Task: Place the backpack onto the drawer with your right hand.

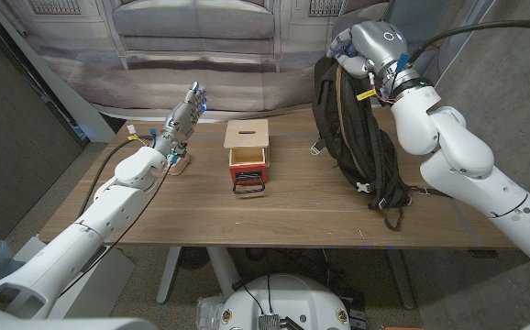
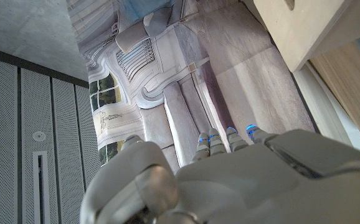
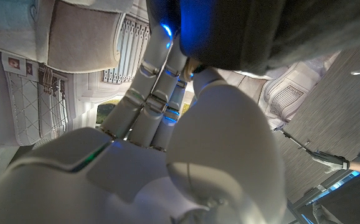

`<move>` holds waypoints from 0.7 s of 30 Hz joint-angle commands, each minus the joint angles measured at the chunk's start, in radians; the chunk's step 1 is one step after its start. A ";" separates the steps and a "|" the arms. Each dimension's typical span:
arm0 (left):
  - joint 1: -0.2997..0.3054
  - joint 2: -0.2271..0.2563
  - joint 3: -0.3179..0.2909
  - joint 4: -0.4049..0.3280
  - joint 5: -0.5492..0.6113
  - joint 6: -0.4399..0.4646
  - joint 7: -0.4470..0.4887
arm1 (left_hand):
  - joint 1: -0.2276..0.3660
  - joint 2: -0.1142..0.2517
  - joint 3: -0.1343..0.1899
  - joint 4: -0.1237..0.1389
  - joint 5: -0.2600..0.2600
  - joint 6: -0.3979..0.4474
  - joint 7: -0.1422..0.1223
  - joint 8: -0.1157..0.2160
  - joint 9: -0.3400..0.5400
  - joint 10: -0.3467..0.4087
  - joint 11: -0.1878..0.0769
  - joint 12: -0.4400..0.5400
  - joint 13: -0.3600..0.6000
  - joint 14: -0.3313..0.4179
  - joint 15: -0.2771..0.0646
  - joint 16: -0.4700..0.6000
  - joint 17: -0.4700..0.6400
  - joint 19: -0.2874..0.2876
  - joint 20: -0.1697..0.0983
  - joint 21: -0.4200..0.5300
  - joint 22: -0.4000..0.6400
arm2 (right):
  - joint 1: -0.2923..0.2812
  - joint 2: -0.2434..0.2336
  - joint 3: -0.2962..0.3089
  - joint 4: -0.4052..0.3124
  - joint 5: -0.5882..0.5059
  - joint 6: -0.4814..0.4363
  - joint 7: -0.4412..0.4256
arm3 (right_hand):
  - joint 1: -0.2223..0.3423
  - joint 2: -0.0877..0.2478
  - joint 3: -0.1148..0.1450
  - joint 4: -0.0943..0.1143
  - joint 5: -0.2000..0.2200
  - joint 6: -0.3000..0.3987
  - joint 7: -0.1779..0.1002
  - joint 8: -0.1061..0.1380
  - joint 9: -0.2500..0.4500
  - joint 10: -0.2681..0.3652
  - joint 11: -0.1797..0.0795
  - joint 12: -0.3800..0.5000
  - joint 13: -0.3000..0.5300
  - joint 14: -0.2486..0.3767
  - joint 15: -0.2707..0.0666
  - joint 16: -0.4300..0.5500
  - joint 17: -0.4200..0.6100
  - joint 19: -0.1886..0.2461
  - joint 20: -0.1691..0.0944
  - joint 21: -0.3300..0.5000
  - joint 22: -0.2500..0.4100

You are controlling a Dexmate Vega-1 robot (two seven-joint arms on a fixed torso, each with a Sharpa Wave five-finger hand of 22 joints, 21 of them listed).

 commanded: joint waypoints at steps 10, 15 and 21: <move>-0.011 -0.003 0.005 0.005 0.001 0.006 0.001 | 0.004 0.012 -0.008 0.000 0.001 0.000 0.005 -0.003 0.004 0.000 0.002 0.001 0.004 -0.003 0.005 -0.001 0.005 -0.007 0.004 0.002 0.005 | 0.003 -0.022 0.071 -0.053 0.055 -0.033 0.019 | 0.086 0.088 0.027 -0.018 -0.004 0.000 -0.007 0.005 0.005 0.085 -0.083 -0.008 0.139 0.019 -0.021 -0.003 0.011 -0.013 -0.075 0.017 0.001; -0.013 -0.001 0.004 0.003 0.003 0.011 0.004 | 0.004 0.013 -0.009 0.000 0.001 0.001 0.004 -0.003 0.004 0.001 0.005 0.002 0.004 -0.003 0.005 -0.001 0.005 -0.008 0.004 0.002 0.005 | 0.017 -0.025 0.075 -0.059 0.056 -0.034 0.022 | 0.086 0.088 0.030 -0.018 -0.006 0.001 -0.007 0.004 0.005 0.086 -0.083 -0.012 0.143 0.019 -0.022 -0.005 0.013 -0.016 -0.075 0.023 0.000; -0.022 -0.002 0.008 0.009 0.004 0.013 -0.001 | 0.005 0.013 -0.010 0.000 0.001 0.000 0.005 -0.003 0.004 0.002 0.003 0.002 0.004 -0.004 0.005 -0.001 0.005 -0.008 0.005 0.002 0.005 | 0.039 -0.028 0.077 -0.067 0.055 -0.039 0.037 | 0.086 0.087 0.031 -0.018 -0.008 0.000 -0.008 0.003 0.004 0.089 -0.083 -0.015 0.146 0.019 -0.021 -0.006 0.017 -0.017 -0.075 0.029 -0.001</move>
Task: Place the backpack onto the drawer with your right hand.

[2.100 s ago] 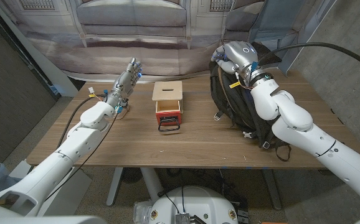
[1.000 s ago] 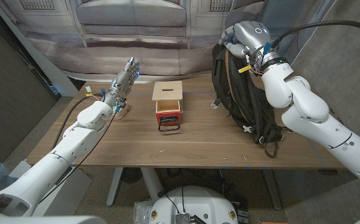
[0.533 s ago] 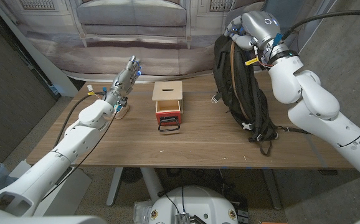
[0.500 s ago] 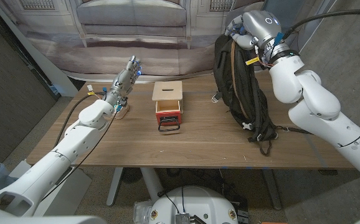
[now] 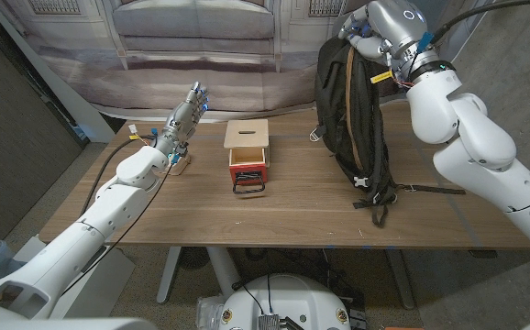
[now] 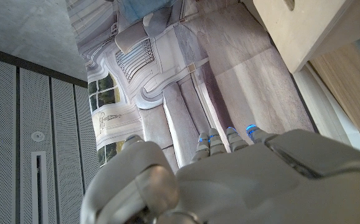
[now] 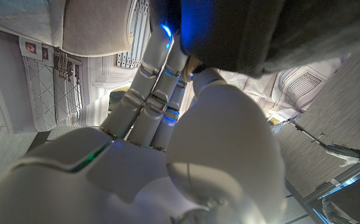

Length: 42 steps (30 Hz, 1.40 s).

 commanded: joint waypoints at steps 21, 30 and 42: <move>-0.013 0.009 -0.004 -0.001 -0.001 0.005 -0.006 | 0.002 0.012 -0.011 0.002 0.000 -0.002 0.005 -0.004 0.004 -0.001 0.003 0.001 0.004 -0.008 0.004 -0.002 0.005 -0.008 -0.001 0.001 0.005 | 0.087 -0.008 -0.007 -0.047 -0.012 -0.023 0.064 | 0.087 0.088 0.033 -0.022 -0.008 0.002 -0.008 0.005 0.008 0.091 -0.085 -0.015 0.127 0.021 -0.019 -0.006 0.009 -0.014 -0.078 0.028 -0.005; 0.005 0.019 -0.015 -0.016 -0.005 0.004 -0.001 | 0.003 0.013 -0.013 0.003 0.000 -0.002 0.005 -0.004 0.004 0.000 0.004 0.002 0.004 -0.007 0.005 -0.001 0.005 -0.008 -0.002 0.001 0.005 | 0.131 0.004 -0.035 -0.053 -0.034 -0.015 0.089 | 0.087 0.086 0.036 -0.023 -0.010 0.003 -0.009 0.005 0.008 0.099 -0.084 -0.020 0.131 0.023 -0.018 -0.009 0.014 -0.018 -0.078 0.038 -0.008; 0.039 0.028 -0.034 -0.035 -0.011 -0.007 0.010 | 0.004 0.014 -0.016 0.002 0.000 -0.002 0.005 -0.003 0.004 0.000 0.004 0.002 0.004 -0.007 0.006 -0.001 0.005 -0.010 -0.002 0.001 0.005 | 0.186 0.033 -0.069 -0.048 -0.056 0.014 0.115 | 0.086 0.086 0.039 -0.023 -0.011 0.005 -0.009 0.006 0.009 0.098 -0.085 -0.025 0.140 0.025 -0.018 -0.013 0.015 -0.022 -0.078 0.046 -0.011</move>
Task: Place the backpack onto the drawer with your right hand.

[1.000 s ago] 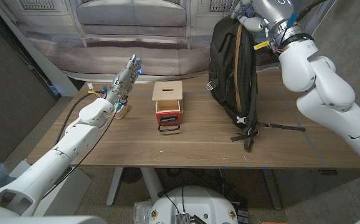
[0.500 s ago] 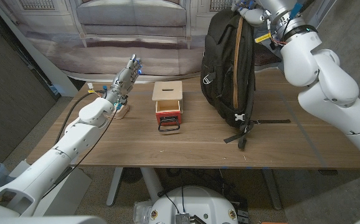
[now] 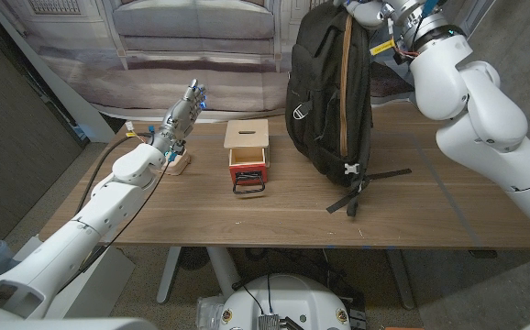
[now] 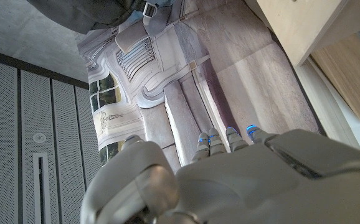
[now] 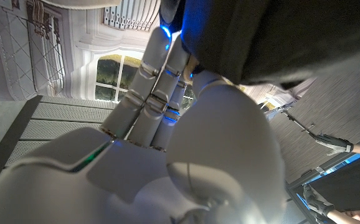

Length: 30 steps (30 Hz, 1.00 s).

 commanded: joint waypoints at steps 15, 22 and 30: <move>0.056 0.017 -0.029 -0.043 -0.007 -0.014 0.024 | 0.005 0.015 -0.011 0.002 -0.001 -0.002 0.006 -0.003 0.004 -0.002 0.003 0.001 0.004 -0.008 0.005 -0.001 0.005 -0.010 0.002 0.000 0.005 | 0.123 0.071 -0.065 0.052 -0.009 0.059 0.055 | 0.084 0.086 0.032 -0.019 0.006 0.007 -0.012 0.008 0.005 0.095 -0.092 -0.014 0.092 0.018 -0.015 -0.009 0.006 -0.013 -0.084 0.021 -0.004; 0.074 0.021 -0.037 -0.059 -0.005 -0.015 0.035 | 0.005 0.016 -0.012 0.002 -0.001 -0.003 0.007 -0.004 0.004 -0.002 0.005 0.001 0.004 -0.008 0.005 -0.001 0.005 -0.010 0.002 0.000 0.005 | 0.152 0.078 -0.069 0.064 -0.004 0.071 0.062 | 0.083 0.086 0.034 -0.019 0.006 0.009 -0.012 0.007 0.004 0.098 -0.091 -0.017 0.093 0.019 -0.014 -0.010 0.008 -0.015 -0.083 0.026 -0.006; 0.085 0.019 -0.042 -0.067 -0.004 -0.020 0.044 | 0.006 0.016 -0.014 0.002 -0.001 -0.003 0.006 -0.003 0.004 -0.001 0.004 0.002 0.004 -0.008 0.005 -0.001 0.005 -0.011 0.002 0.000 0.005 | 0.180 0.075 -0.066 0.043 -0.012 0.074 0.087 | 0.081 0.085 0.036 -0.019 0.006 0.009 -0.014 0.007 0.004 0.099 -0.090 -0.022 0.097 0.020 -0.014 -0.011 0.012 -0.018 -0.083 0.032 -0.009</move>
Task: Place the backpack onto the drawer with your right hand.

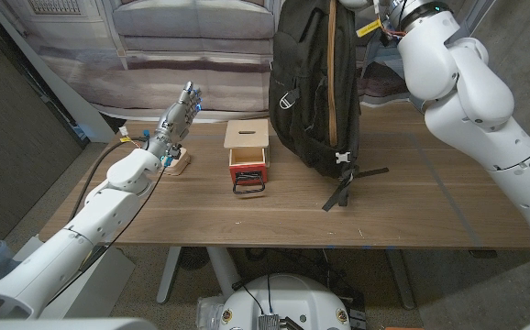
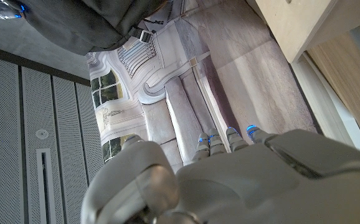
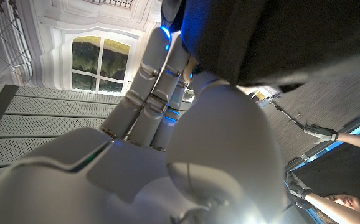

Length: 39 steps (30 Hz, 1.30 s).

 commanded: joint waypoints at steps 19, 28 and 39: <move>0.030 0.002 -0.009 -0.028 0.001 -0.003 0.012 | 0.002 0.013 -0.014 -0.001 -0.002 -0.004 0.004 -0.004 0.004 -0.002 0.004 0.002 0.004 -0.005 0.002 -0.001 0.005 -0.012 0.003 0.001 0.005 | 0.118 0.044 -0.015 0.000 0.032 0.012 0.070 | 0.079 0.085 0.034 -0.017 0.000 0.004 -0.011 0.005 0.003 0.104 -0.093 -0.013 0.041 0.014 -0.014 -0.007 0.006 -0.012 -0.085 0.026 -0.009; 0.042 0.004 -0.015 -0.030 -0.001 -0.006 0.012 | 0.002 0.013 -0.016 -0.001 -0.002 -0.002 0.006 -0.003 0.004 0.000 0.005 0.002 0.004 -0.005 0.001 -0.001 0.005 -0.012 0.002 0.001 0.005 | 0.183 0.067 -0.033 -0.001 0.049 0.010 0.100 | 0.078 0.084 0.037 -0.017 -0.001 0.004 -0.012 0.005 0.003 0.106 -0.091 -0.019 0.044 0.016 -0.014 -0.008 0.010 -0.016 -0.085 0.033 -0.013; 0.035 -0.003 -0.012 -0.021 0.001 -0.011 0.011 | 0.003 0.014 -0.018 -0.001 -0.002 -0.003 0.006 -0.003 0.004 0.000 0.004 0.002 0.004 -0.006 0.001 -0.001 0.005 -0.013 0.002 0.001 0.005 | 0.272 0.110 -0.089 0.049 0.043 0.026 0.115 | 0.078 0.084 0.040 -0.018 -0.001 0.003 -0.013 0.004 0.004 0.108 -0.093 -0.025 0.049 0.018 -0.015 -0.011 0.013 -0.021 -0.085 0.042 -0.018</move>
